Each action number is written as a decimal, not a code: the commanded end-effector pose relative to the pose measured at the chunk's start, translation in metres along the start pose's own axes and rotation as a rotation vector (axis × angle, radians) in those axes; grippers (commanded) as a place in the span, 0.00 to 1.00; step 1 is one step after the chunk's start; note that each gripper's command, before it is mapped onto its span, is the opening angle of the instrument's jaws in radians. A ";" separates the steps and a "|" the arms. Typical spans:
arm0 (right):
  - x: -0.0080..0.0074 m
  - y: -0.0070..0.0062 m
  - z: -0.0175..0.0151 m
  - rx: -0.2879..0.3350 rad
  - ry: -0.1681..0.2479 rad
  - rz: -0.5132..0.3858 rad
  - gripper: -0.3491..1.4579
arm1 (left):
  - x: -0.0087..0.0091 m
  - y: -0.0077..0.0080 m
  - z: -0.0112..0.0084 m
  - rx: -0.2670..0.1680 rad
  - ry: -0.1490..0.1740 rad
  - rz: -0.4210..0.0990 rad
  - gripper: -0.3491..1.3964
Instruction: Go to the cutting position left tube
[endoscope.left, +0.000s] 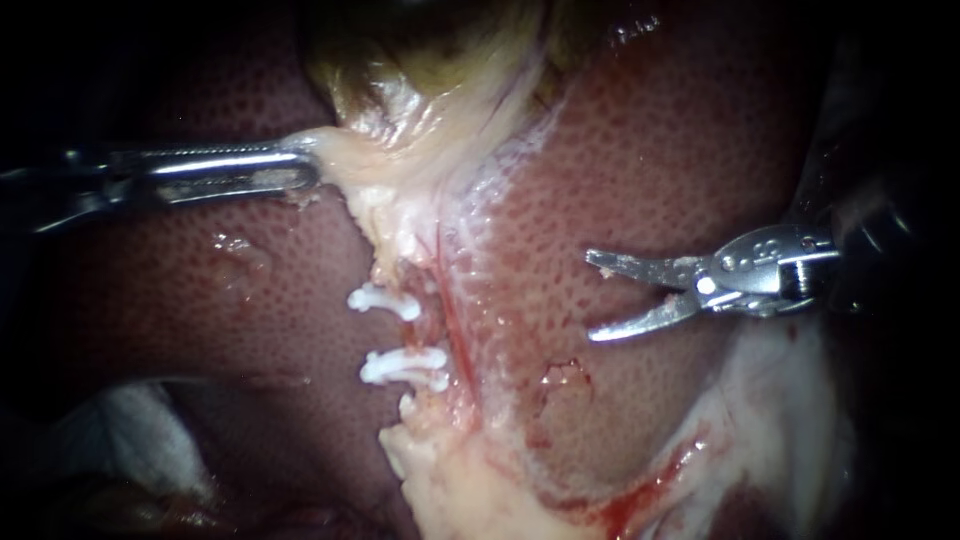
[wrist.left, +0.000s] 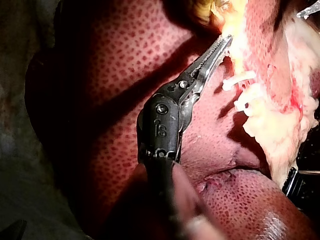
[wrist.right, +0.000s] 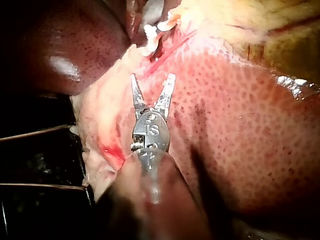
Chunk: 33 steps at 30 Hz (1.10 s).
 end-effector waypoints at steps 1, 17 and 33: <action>0.0000 0.0000 0.0000 -0.001 0.000 0.001 0.99 | -0.0003 -0.0001 0.0001 0.001 0.000 0.002 0.00; -0.0004 -0.0019 0.0055 0.088 -0.040 0.159 0.94 | -0.0019 0.0003 0.0012 0.008 0.002 0.012 0.00; -0.0021 -0.0026 0.0122 0.155 -0.122 0.239 0.82 | -0.0017 0.0010 0.0016 0.002 0.002 0.012 0.00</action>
